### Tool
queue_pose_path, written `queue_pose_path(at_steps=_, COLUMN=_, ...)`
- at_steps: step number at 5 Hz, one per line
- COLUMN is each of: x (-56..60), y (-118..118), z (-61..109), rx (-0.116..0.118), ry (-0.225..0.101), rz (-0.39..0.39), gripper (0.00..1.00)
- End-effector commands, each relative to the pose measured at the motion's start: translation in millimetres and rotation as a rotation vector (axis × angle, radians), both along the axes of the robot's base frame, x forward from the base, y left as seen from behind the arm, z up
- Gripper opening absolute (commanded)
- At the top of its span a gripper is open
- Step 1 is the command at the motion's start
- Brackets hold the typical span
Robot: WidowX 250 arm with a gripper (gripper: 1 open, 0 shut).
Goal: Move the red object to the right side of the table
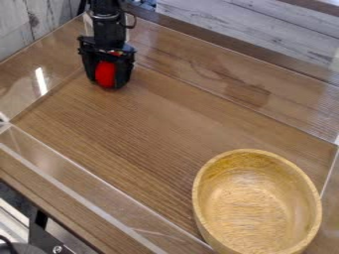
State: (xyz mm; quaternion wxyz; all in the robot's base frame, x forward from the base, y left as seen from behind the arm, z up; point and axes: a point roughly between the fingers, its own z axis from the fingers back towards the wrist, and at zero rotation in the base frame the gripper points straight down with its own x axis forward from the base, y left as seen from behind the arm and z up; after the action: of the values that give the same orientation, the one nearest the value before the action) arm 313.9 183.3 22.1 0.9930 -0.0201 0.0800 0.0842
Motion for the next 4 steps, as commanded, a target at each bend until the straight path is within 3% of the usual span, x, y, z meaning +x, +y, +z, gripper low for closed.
queue_pose_path(at_steps=1, x=6.0, y=14.8, z=26.8, rx=0.018, ry=-0.056, rz=0.052, gripper=1.0)
queue_pose_path(at_steps=4, x=-2.2, y=9.2, z=55.7, rx=-0.014, ry=-0.057, rz=-0.081, gripper=1.0)
